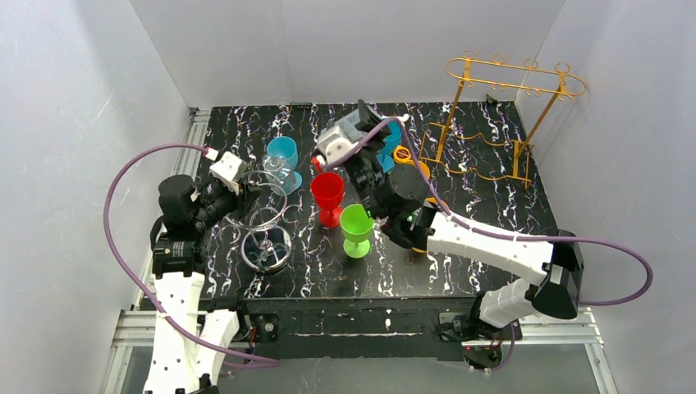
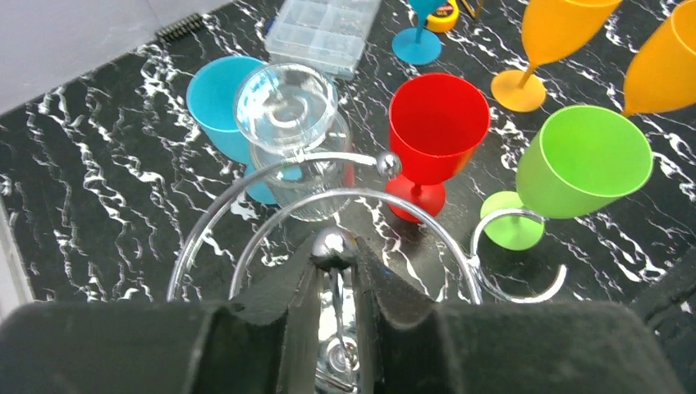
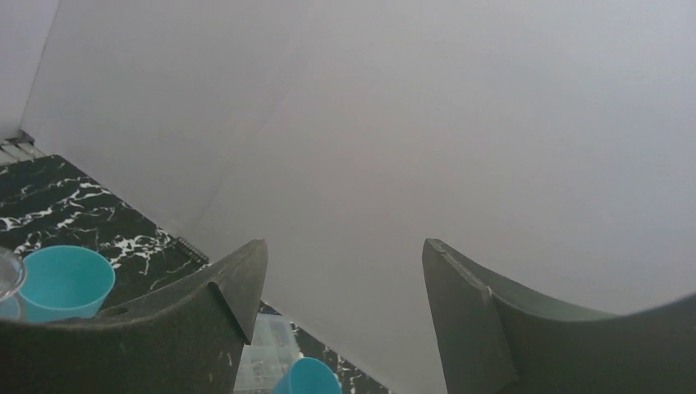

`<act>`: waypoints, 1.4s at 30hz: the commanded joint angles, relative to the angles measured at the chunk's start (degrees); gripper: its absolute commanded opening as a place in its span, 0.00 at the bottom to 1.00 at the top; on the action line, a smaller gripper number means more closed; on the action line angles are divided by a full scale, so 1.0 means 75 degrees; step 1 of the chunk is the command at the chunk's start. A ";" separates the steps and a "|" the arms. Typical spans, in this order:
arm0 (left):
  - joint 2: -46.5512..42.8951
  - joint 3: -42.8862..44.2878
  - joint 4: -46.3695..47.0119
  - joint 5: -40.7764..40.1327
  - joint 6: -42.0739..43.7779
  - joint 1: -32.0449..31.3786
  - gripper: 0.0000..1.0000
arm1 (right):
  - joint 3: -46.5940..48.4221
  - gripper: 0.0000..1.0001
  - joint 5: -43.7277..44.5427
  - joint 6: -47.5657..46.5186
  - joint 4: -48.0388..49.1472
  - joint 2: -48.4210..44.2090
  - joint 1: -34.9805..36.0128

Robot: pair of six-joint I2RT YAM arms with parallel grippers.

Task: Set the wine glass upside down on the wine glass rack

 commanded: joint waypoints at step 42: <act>0.0669 0.1241 -0.0260 -0.0219 -0.0172 -0.0022 0.26 | 0.6604 0.73 -0.3173 0.7694 -0.7011 0.5617 -0.2805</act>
